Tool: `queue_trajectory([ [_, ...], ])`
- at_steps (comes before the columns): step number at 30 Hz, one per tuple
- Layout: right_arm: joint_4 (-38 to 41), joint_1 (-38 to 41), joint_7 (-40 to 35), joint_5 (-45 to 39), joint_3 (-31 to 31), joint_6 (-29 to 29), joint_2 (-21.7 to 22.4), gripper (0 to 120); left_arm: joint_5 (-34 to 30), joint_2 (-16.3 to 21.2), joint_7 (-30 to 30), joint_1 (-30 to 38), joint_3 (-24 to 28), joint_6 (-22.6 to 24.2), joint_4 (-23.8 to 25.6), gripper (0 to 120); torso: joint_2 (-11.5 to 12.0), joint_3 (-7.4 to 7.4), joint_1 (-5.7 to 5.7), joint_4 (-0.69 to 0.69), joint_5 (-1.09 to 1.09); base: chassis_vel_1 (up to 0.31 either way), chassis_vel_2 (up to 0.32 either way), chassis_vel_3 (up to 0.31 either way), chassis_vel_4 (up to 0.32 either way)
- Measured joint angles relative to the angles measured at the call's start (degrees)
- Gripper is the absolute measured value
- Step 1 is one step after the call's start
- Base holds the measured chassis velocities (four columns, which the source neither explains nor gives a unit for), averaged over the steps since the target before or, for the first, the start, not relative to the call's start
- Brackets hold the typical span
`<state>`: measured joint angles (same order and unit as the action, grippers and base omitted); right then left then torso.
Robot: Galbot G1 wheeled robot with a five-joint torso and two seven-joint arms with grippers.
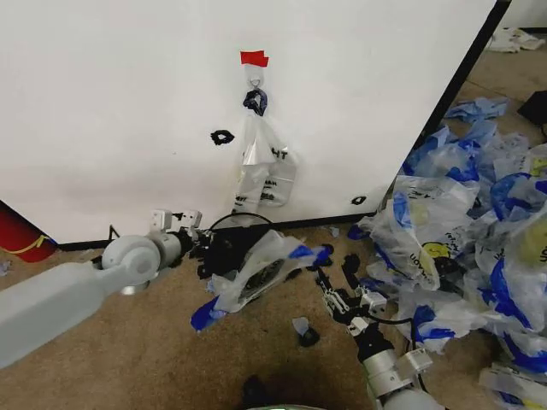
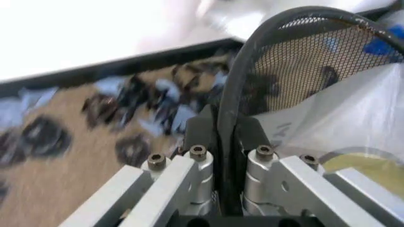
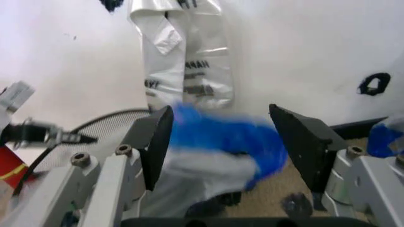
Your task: Pick up the garbage bag from the wall and place it over the trash bin.
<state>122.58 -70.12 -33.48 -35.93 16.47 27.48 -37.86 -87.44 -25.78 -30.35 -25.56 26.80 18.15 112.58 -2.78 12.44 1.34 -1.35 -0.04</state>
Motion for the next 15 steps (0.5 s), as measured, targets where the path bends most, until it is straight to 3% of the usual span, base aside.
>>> queue_trajectory([
  [7, 0.4, 1.9, -0.2, -0.2, 1.2, -0.4, 0.0, 59, -1.4, -0.6, -12.3, -9.9, -7.6, -1.9, 5.0, 3, 0.0, 0.0, 0.0, 0.01, -0.02, 0.0, 0.0, 0.0, 0.0],
  [15, 0.4, 3.1, -0.4, -0.7, 1.5, -0.5, 0.3, 59, -4.0, -4.8, -21.3, -12.9, -11.2, -5.3, 6.9, 3, 0.0, 0.0, 0.0, -0.01, -0.01, 0.0, 0.0, 0.0, 0.0],
])
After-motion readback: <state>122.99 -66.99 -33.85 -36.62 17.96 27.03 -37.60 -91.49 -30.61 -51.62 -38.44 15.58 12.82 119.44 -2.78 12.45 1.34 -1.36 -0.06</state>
